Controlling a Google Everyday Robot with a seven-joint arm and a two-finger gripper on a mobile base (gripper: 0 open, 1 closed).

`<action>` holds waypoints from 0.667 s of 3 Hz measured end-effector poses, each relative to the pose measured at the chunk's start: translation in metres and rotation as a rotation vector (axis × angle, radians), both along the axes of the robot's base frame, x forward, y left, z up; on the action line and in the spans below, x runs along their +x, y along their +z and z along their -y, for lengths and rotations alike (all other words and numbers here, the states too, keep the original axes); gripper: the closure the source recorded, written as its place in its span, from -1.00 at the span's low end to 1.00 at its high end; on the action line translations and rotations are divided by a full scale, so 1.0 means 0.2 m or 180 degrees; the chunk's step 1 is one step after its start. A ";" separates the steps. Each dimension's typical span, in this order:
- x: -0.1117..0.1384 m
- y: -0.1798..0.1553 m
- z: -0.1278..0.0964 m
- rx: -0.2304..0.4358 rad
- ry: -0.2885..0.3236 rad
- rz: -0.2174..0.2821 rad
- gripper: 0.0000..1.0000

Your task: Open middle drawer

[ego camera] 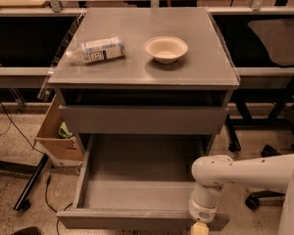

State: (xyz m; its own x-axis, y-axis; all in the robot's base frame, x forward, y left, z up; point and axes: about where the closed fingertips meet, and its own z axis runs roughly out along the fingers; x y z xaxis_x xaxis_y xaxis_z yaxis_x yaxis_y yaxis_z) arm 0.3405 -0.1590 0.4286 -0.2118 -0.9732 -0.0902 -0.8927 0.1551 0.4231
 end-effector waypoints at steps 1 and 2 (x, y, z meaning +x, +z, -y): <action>-0.01 0.00 0.00 -0.0008 0.0021 -0.0022 -1.00; -0.02 0.01 0.00 -0.0027 0.0038 -0.0027 -0.71</action>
Offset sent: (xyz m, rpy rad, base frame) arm -0.0035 -0.0007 0.0077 -0.0215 0.0044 0.0224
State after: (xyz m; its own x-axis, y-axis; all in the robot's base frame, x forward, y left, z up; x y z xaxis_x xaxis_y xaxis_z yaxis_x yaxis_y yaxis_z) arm 0.3374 -0.1589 0.4303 -0.2008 -0.9764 -0.0800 -0.8910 0.1480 0.4292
